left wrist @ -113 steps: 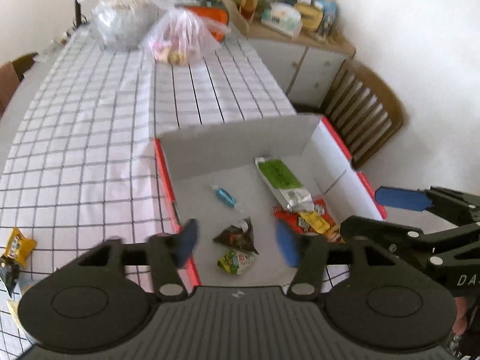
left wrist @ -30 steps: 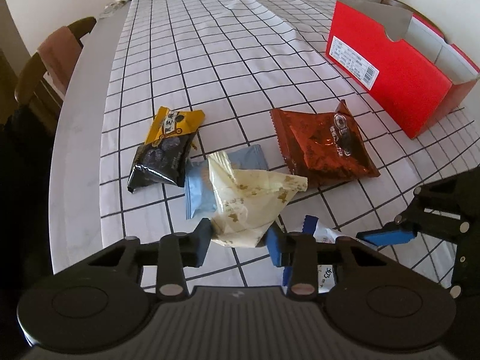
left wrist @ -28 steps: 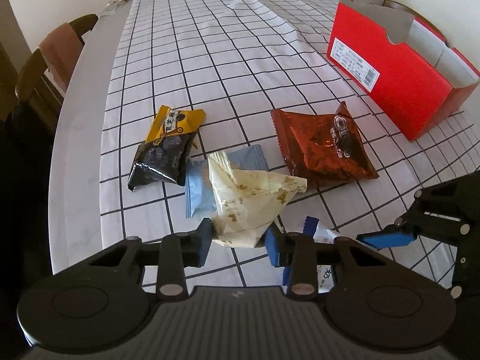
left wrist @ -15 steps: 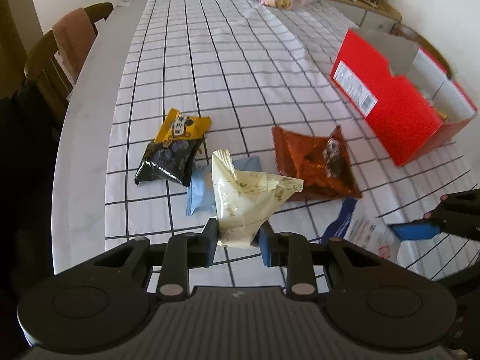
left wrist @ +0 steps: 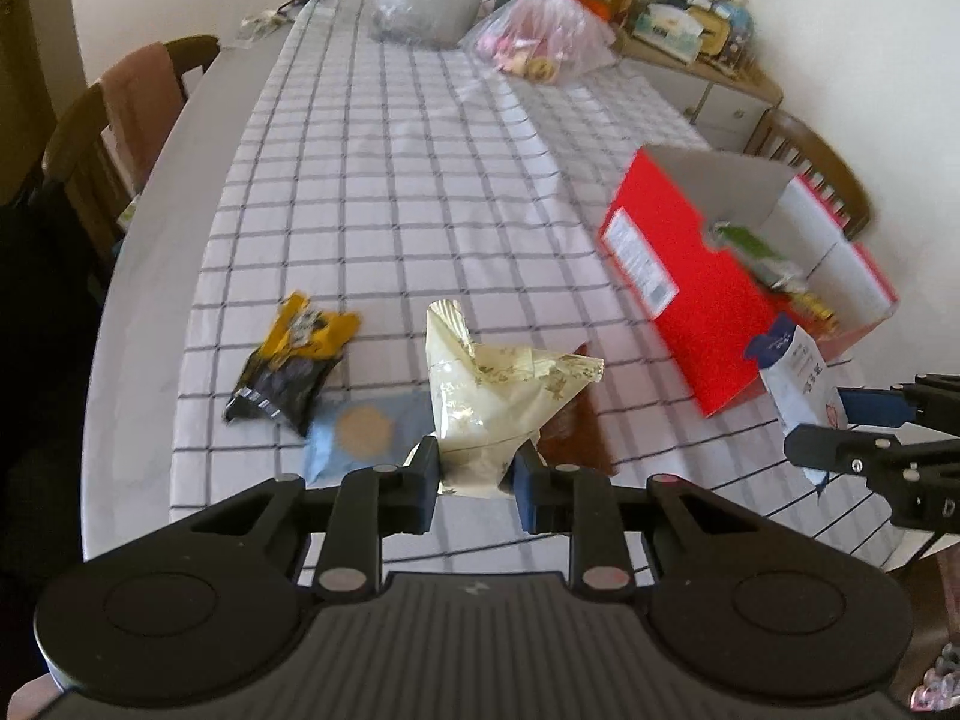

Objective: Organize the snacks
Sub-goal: 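Carry both snacks over the red box and lower them inside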

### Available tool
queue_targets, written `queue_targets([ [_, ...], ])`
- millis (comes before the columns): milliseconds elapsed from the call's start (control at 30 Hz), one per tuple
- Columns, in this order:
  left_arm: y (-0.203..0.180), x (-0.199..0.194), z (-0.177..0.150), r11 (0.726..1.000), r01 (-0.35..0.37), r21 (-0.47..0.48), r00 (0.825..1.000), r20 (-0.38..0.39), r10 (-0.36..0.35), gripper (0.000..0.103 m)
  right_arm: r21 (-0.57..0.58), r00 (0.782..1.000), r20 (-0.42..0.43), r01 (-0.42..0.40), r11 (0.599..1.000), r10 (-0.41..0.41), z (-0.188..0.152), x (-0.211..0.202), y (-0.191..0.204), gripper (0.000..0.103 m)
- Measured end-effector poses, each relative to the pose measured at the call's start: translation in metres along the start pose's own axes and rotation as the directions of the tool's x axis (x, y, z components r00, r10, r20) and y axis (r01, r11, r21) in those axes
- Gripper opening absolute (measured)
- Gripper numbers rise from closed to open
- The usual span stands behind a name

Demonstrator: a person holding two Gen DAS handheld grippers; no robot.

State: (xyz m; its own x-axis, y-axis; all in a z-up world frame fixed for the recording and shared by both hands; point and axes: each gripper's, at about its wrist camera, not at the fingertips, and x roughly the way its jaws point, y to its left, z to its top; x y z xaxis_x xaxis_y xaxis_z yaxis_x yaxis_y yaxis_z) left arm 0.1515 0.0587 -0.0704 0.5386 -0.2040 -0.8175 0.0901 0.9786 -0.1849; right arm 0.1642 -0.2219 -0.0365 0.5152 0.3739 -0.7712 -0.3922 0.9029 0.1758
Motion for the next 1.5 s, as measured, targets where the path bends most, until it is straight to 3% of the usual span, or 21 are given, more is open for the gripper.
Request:
queue_targets([
  [500,-0.103,-0.001,0.047,0.995,0.071,0.076,0.996,0.04,-0.074,0.025,0.095,0.989,0.112,0.086,0.992,-0.097,0.023,-0.045,-0.094,0.05],
  [967,-0.195,0.043,0.088,0.992,0.044,0.119,0.997,0.06,-0.052,0.024,0.117,0.982,0.081,0.16,0.98,-0.17,0.039,-0.029,-0.189,0.05],
  [1233,-0.179,0.061,0.084,0.999,-0.016,0.028,1.0,-0.002,0.016,0.025,0.121,0.99,0.053,0.122,0.985,-0.129,0.04,-0.015,-0.213,0.05],
  [1500,-0.144,0.066,0.045,0.989,-0.069,-0.13,0.991,-0.122,0.053,0.025,0.067,0.998,0.062,-0.012,0.998,0.008,0.034,-0.017,-0.194,0.05],
])
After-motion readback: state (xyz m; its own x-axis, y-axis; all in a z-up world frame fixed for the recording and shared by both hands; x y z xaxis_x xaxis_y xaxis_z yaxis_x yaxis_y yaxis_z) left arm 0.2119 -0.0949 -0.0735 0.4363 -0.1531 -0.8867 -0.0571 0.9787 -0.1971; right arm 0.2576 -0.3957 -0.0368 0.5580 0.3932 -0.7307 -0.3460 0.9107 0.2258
